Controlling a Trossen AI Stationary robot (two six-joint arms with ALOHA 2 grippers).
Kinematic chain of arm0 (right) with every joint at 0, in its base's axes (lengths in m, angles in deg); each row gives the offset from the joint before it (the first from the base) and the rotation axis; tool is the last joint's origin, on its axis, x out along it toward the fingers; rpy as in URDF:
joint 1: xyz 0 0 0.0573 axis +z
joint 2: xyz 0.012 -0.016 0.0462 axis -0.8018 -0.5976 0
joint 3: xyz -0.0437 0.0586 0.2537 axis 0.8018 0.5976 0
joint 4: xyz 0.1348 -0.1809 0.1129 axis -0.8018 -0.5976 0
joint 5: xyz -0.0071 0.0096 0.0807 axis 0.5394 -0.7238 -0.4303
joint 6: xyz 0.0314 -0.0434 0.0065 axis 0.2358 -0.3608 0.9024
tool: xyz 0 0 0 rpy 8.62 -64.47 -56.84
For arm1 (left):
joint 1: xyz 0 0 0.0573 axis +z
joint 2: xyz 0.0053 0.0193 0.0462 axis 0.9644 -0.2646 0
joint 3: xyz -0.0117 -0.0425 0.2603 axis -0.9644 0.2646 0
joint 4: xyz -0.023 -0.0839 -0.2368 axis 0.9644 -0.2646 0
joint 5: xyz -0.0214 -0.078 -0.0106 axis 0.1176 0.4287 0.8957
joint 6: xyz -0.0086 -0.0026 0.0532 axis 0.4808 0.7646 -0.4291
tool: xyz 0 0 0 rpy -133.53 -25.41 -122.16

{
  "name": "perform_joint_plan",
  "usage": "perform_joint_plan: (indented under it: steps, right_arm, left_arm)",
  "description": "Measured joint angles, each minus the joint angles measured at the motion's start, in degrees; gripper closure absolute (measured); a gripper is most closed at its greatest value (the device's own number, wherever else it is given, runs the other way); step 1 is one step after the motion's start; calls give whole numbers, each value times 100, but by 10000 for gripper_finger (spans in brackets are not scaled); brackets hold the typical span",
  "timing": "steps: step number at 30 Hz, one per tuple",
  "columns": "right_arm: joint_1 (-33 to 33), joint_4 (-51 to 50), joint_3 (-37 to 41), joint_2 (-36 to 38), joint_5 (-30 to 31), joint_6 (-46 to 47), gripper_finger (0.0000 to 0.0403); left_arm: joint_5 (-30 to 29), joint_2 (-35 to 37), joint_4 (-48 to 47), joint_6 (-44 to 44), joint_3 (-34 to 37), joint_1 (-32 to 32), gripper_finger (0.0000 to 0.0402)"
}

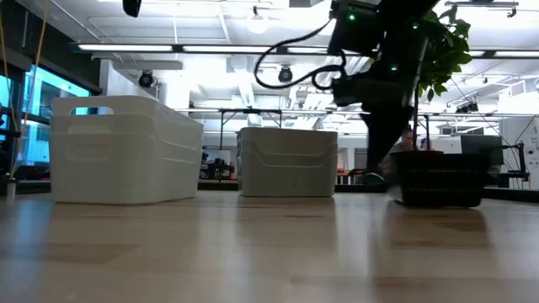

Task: Stack baskets by color
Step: Move the stacked black bins to the middle right of the table

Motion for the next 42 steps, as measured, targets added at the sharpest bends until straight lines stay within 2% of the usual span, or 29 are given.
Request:
perform_joint_plan:
  steps: [13,23,42]
  right_arm:
    - [93,-1174,11,498,38,-330,403]
    - [116,-430,13,537,-62,-321,403]
    - [119,-1531,15,278,-271,-288,403]
  left_arm:
    - [4,-21,-6,44,-2,0,401]
    - [6,-24,44,66,-2,0,401]
    - [52,-89,164,195,-6,0,401]
